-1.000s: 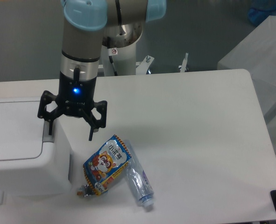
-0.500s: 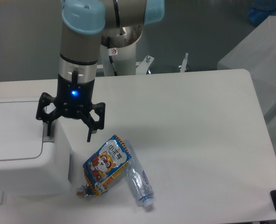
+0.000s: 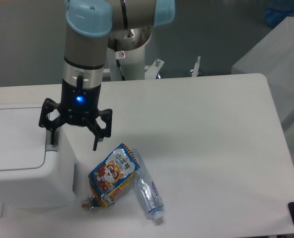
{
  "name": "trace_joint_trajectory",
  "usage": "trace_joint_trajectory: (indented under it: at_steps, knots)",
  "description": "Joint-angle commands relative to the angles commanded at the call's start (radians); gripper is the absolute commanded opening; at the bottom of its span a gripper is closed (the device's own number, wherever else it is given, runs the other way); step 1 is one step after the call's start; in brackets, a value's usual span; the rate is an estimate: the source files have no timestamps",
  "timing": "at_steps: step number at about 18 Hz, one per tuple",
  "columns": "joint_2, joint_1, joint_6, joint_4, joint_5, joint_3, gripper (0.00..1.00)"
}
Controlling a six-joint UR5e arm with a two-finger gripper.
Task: Open the trash can
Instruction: 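Hold the gripper on the lid edge while the lid pops open, then raise the gripper up away from the opened trash can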
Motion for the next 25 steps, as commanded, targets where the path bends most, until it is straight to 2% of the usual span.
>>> trace_joint_trajectory:
  at_steps: [4, 8, 25]
  knots:
    - [0.000, 0.000, 0.000, 0.002, 0.000, 0.000, 1.00]
    - [0.002, 0.002, -0.003, 0.038, 0.000, -0.018, 1.00]
    - [0.000, 0.000, -0.005, 0.040, 0.000, -0.018, 1.00]
